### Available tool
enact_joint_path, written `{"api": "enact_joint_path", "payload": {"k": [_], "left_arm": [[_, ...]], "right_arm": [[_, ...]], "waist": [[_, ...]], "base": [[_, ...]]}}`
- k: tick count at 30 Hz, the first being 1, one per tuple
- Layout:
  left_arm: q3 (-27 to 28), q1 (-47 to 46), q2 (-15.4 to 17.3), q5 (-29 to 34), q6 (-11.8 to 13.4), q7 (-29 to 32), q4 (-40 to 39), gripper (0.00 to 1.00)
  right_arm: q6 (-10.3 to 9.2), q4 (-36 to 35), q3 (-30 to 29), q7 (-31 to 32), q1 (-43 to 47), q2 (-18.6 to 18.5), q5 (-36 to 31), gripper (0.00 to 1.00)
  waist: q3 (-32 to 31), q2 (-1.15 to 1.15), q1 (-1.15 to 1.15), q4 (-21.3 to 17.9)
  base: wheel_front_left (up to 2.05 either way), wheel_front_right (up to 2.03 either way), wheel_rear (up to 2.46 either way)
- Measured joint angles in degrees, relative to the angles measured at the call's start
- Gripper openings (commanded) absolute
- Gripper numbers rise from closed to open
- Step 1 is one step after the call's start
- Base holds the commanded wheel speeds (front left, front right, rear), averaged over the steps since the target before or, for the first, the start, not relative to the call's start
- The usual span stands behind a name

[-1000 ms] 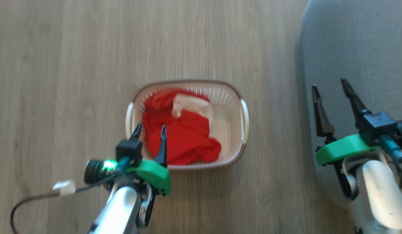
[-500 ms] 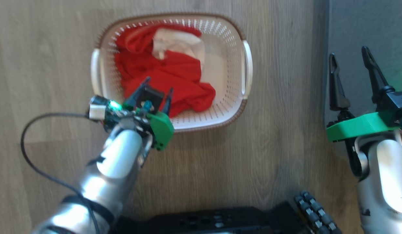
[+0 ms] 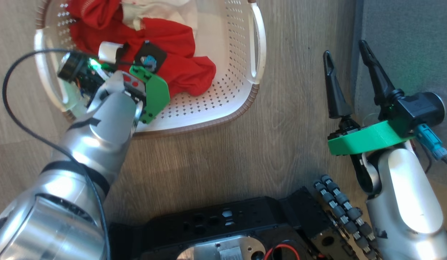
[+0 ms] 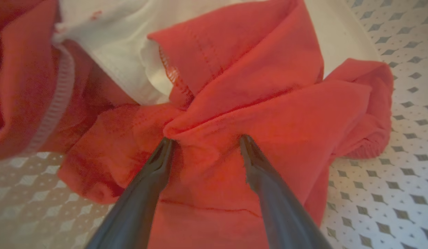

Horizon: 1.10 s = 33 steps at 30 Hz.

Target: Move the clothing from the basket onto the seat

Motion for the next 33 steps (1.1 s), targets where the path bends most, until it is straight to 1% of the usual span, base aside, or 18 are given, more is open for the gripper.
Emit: {"api": "enact_joint_path", "payload": {"k": [6,10,13,14,15,16,25,30,32,33], "left_arm": [[-1.20,-2.36,0.09,0.38,-0.18,7.25,1.02,1.00],[-2.30,-2.68,0.45,0.38,-1.54,10.31,1.27,1.00],[-2.63,-2.71,0.59,0.38,-2.10,11.85,1.34,1.00],[-2.80,-2.79,0.64,0.38,-2.63,12.44,1.35,0.80],[-2.91,-2.81,0.66,0.38,-2.83,12.93,1.35,0.13],[-2.97,-2.81,0.66,0.38,-3.05,13.11,1.37,0.00],[-3.26,-2.75,0.89,0.13,-3.10,13.51,1.42,0.00],[-3.13,-2.52,1.05,-1.01,-3.05,12.15,1.44,0.00],[-2.83,-2.24,1.13,-1.58,-2.99,11.17,1.52,0.00],[-2.44,-1.84,1.19,-2.41,-2.78,9.65,1.54,0.00]], "right_arm": [[0.01,-1.19,1.02,-0.01,0.00,0.36,0.64,1.00],[0.02,-1.40,1.33,0.00,0.00,0.74,0.74,1.00],[0.02,-1.64,1.47,0.00,0.00,0.96,0.74,1.00],[0.02,-1.76,1.51,-0.01,0.01,1.01,0.74,1.00],[0.02,-1.87,1.51,0.00,0.01,1.08,0.75,1.00],[0.02,-1.96,1.49,-0.01,0.01,1.12,0.79,1.00],[0.02,-2.15,1.29,-0.01,-0.01,1.13,1.47,1.00],[0.01,-1.78,1.08,0.00,-0.41,1.13,1.63,1.00],[0.01,-1.42,0.98,0.00,-1.43,1.13,1.63,1.00],[0.01,-1.11,0.71,0.00,-2.66,1.12,1.63,1.00]], "waist": [[1.84,0.00,0.00,-1.45],[2.16,0.00,0.00,-2.28],[2.40,0.00,-0.01,-2.70],[2.47,0.00,-0.01,-2.79],[2.54,0.00,0.00,-2.82],[2.61,0.00,-0.01,-2.82],[2.62,0.00,-0.01,-2.36],[2.27,0.00,0.00,-1.96],[1.81,0.00,0.00,-1.83],[0.93,0.00,0.00,-1.66]], "base": [[0.00,0.00,0.00],[0.00,0.00,0.00],[0.00,0.00,0.00],[0.00,0.00,0.00],[0.00,0.00,0.00],[0.00,0.00,0.00],[0.00,0.00,0.00],[0.00,0.00,0.00],[0.00,0.00,0.00],[0.00,0.00,0.00]]}}
